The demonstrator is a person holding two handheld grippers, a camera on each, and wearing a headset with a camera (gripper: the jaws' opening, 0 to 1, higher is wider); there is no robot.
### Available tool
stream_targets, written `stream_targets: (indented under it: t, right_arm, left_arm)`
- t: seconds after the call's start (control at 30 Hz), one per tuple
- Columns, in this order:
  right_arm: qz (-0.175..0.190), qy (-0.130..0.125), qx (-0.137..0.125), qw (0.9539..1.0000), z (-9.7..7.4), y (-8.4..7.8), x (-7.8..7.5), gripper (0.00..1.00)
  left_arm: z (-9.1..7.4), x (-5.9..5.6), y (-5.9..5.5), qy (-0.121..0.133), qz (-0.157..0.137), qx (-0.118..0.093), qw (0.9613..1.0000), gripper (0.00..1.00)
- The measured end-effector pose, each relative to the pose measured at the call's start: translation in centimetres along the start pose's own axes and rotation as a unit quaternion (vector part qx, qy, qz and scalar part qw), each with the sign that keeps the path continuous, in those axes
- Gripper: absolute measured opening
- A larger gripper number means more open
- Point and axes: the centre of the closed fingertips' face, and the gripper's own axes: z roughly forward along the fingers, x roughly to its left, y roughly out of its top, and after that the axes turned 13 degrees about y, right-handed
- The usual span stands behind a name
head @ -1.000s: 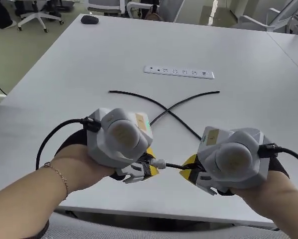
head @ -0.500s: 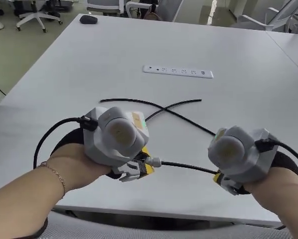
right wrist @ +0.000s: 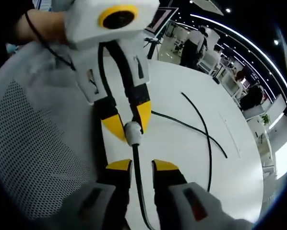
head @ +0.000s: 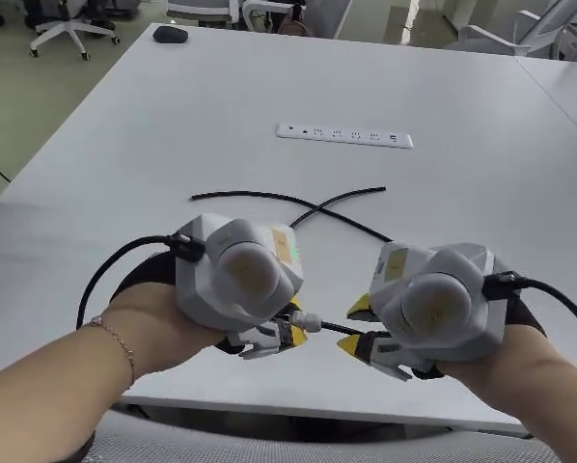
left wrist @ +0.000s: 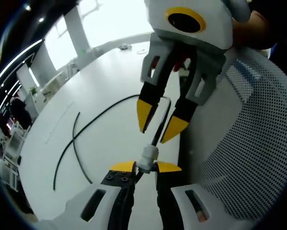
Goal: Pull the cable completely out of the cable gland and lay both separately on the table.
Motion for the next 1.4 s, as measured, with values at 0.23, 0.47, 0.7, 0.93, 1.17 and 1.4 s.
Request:
stream_targets:
  t: [0.23, 0.47, 0.7, 0.93, 1.17, 1.4]
  right_arm:
    - [0.0, 0.007, -0.001, 1.0, 0.2, 0.1, 0.1, 0.04]
    - [0.017, -0.003, 0.031, 0.9994, 0.5, -1.6, -0.4, 0.03]
    - [0.047, -0.017, 0.074, 0.996, 0.1, -3.9, -1.0, 0.04]
    - [0.079, -0.028, 0.121, 0.989, -0.4, -6.4, -1.5, 0.04]
    - [0.121, -0.046, 0.196, 0.9721, -1.7, -10.3, -1.9, 0.05]
    - [0.083, -0.025, 0.177, 0.9804, -0.6, -8.7, -1.1, 0.22]
  left_arm:
    - [0.1, 0.3, 0.2, 0.003, -0.002, -0.005, 1.0, 0.17]
    - [0.1, 0.6, -0.3, 0.007, -0.003, 0.001, 1.0, 0.17]
    - [0.0, 0.8, -0.5, 0.01, -0.005, 0.007, 0.9999, 0.17]
    - [0.0, 0.8, -0.6, 0.011, -0.012, 0.01, 0.9998, 0.17]
    - [-0.1, 1.2, -0.8, 0.016, -0.015, 0.013, 0.9997, 0.17]
    - [-0.1, 0.7, -0.6, 0.015, -0.008, 0.01, 0.9998, 0.17]
